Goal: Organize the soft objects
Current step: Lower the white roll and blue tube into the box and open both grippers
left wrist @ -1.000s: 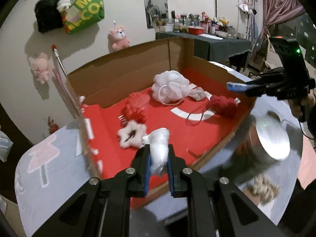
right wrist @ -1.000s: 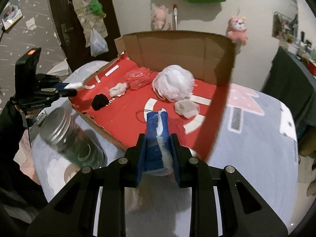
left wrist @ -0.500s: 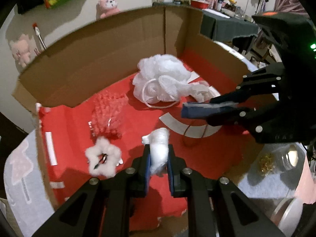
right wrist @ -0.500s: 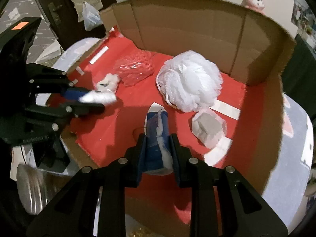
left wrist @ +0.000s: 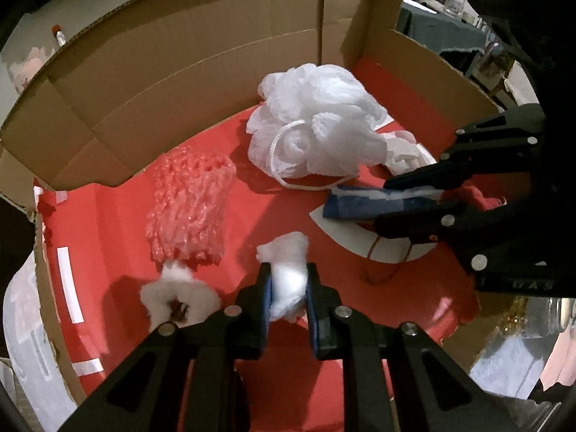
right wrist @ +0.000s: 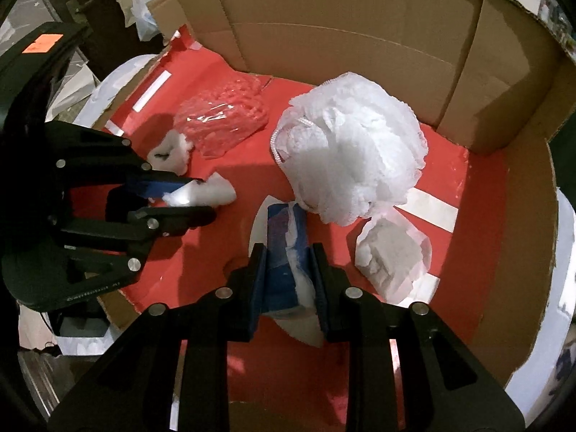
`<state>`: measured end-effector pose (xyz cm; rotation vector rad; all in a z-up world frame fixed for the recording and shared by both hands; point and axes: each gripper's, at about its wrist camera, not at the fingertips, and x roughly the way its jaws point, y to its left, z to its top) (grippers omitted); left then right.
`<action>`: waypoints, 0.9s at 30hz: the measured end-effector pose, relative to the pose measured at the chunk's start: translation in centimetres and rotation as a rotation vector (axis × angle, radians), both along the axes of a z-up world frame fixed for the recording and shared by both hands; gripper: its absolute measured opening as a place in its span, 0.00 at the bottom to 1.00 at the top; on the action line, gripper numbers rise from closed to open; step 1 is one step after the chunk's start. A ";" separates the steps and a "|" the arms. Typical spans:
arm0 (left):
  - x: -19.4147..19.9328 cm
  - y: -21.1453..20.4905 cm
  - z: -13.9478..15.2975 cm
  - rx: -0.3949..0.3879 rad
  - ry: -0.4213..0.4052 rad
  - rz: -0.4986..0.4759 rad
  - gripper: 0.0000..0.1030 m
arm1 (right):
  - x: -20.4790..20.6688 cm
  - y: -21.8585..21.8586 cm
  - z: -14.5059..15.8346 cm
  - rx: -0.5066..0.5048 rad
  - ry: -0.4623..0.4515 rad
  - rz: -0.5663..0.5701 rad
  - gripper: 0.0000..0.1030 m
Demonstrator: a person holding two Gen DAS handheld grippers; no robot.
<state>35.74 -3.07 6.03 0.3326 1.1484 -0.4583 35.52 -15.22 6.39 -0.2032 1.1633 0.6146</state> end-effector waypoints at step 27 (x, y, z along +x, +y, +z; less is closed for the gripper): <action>0.6 -0.3 -0.1 -0.002 -0.015 0.035 0.47 | 0.4 0.8 -0.6 -0.069 -0.018 0.001 0.24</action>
